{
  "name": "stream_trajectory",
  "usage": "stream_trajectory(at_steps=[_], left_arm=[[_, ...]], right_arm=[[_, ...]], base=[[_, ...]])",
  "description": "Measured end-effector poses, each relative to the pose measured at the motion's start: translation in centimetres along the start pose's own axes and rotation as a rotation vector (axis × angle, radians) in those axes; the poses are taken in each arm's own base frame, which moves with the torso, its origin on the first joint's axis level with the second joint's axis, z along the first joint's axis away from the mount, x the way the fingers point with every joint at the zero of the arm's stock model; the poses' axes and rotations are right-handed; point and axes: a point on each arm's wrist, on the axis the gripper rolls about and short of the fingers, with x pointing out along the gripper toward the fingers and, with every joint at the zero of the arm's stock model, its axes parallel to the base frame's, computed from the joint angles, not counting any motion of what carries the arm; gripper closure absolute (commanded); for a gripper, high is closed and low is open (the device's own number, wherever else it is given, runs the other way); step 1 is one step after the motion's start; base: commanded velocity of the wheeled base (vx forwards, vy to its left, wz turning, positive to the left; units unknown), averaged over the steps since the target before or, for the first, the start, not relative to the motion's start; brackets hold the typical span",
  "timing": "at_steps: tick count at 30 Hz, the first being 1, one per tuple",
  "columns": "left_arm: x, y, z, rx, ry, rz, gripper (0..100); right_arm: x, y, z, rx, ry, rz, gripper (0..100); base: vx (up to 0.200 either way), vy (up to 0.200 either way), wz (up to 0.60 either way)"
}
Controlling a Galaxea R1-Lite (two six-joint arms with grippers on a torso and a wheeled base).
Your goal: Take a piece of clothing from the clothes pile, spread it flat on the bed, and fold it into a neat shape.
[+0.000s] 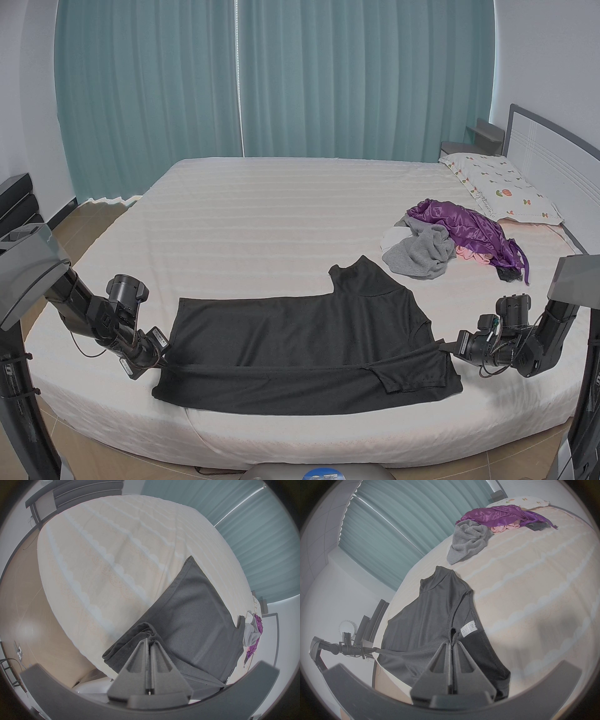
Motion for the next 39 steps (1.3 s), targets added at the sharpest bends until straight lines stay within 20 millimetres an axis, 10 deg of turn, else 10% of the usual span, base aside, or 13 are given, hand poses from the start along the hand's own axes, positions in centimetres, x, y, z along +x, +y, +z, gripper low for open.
stream_trajectory(at_steps=[12,13,39], left_arm=[[0.7,-0.3,0.2,0.001,0.002,0.000,100],[0.7,-0.3,0.2,0.001,0.002,0.000,0],[-2.3,-0.2,0.8,-0.130,0.039,-0.185,0]], right_arm=[[0.7,-0.4,-0.3,0.003,0.011,-0.003,100],[0.8,-0.3,-0.3,0.002,0.012,-0.002,0],[-1.0,0.3,0.5,0.231,-0.089,0.099,0]], base=[[0.000,0.000,0.00],[0.000,0.000,0.00],[0.023,0.000,0.00]])
